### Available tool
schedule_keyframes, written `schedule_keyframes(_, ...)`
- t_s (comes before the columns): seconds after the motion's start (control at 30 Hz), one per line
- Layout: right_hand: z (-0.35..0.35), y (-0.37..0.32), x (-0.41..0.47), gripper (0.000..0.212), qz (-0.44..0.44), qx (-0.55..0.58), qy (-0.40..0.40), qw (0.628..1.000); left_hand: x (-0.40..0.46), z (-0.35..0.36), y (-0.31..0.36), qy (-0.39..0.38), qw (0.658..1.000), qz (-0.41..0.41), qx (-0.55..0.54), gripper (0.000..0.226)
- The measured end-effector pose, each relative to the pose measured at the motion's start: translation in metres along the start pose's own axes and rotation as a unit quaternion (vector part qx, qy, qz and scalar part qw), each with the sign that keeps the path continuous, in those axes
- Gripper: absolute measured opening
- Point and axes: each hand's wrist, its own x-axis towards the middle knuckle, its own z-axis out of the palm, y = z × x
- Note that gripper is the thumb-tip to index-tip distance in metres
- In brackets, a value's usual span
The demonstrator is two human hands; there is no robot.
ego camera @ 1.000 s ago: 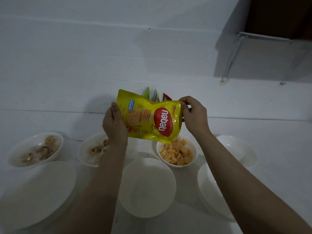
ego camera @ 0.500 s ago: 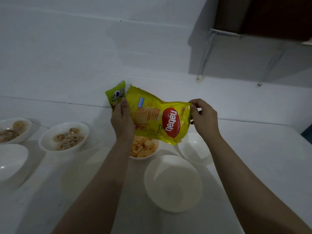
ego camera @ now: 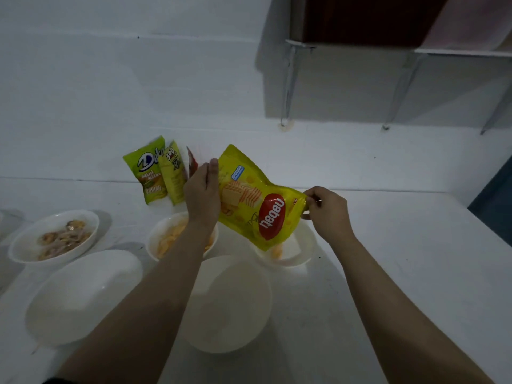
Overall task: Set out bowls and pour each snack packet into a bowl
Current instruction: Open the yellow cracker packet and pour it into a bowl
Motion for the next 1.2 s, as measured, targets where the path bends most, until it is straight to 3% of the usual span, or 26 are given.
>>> schedule_keyframes(0.17,-0.002,0.008,0.002,0.024,0.012,0.003,-0.008,1.0,0.008,0.006,0.007,-0.01,0.999,0.04,0.034,0.046)
schedule_keyframes(0.67,-0.002,-0.004,-0.005,0.024,-0.012,0.023,0.023,0.999,0.01,-0.005,0.016,-0.007,0.998,0.05,0.028,0.045)
schedule_keyframes(0.87,-0.003,-0.006,-0.008,0.019,-0.057,-0.037,0.027,0.997,0.009,-0.006,0.018,0.005,0.998,0.061,0.01,0.043)
schedule_keyframes(1.0,0.001,-0.014,-0.01,0.022,-0.03,0.046,0.007,0.998,0.003,-0.004,0.019,0.009,0.998,0.065,0.003,0.042)
schedule_keyframes(1.2,0.003,-0.013,-0.022,0.029,-0.006,0.112,0.039,0.993,0.001,-0.013,0.006,-0.025,0.997,0.076,-0.002,0.042)
